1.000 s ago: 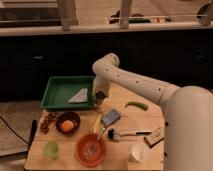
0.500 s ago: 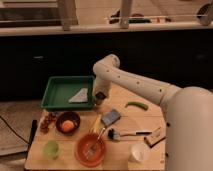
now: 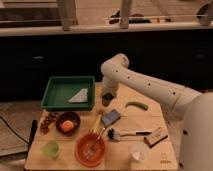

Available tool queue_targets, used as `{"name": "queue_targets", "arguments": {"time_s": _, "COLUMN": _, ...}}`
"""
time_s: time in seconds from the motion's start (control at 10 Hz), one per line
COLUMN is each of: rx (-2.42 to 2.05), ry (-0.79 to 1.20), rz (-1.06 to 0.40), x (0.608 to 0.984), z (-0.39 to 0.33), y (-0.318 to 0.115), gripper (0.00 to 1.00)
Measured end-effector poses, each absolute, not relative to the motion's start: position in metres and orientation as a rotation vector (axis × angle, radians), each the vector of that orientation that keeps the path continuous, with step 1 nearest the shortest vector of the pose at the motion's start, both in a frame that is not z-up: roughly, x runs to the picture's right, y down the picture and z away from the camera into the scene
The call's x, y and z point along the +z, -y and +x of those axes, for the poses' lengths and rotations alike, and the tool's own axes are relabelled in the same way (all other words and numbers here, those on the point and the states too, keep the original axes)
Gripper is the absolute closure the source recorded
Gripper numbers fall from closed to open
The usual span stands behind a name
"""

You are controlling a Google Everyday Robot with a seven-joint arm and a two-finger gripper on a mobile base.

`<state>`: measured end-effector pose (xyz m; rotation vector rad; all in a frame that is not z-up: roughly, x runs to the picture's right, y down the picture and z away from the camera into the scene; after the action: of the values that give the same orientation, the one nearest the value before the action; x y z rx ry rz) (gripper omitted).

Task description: Stack cups on top of each other

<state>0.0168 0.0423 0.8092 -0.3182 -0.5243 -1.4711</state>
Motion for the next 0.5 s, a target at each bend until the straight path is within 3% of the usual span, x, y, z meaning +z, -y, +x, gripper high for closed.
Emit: {"name": "queue_targets", "arguments": {"time_s": 0.5, "rx": -1.588, "ry": 0.553, "rz": -0.295, "x": 0.768, "z": -0.056, "y": -0.053, "gripper": 1.00}}
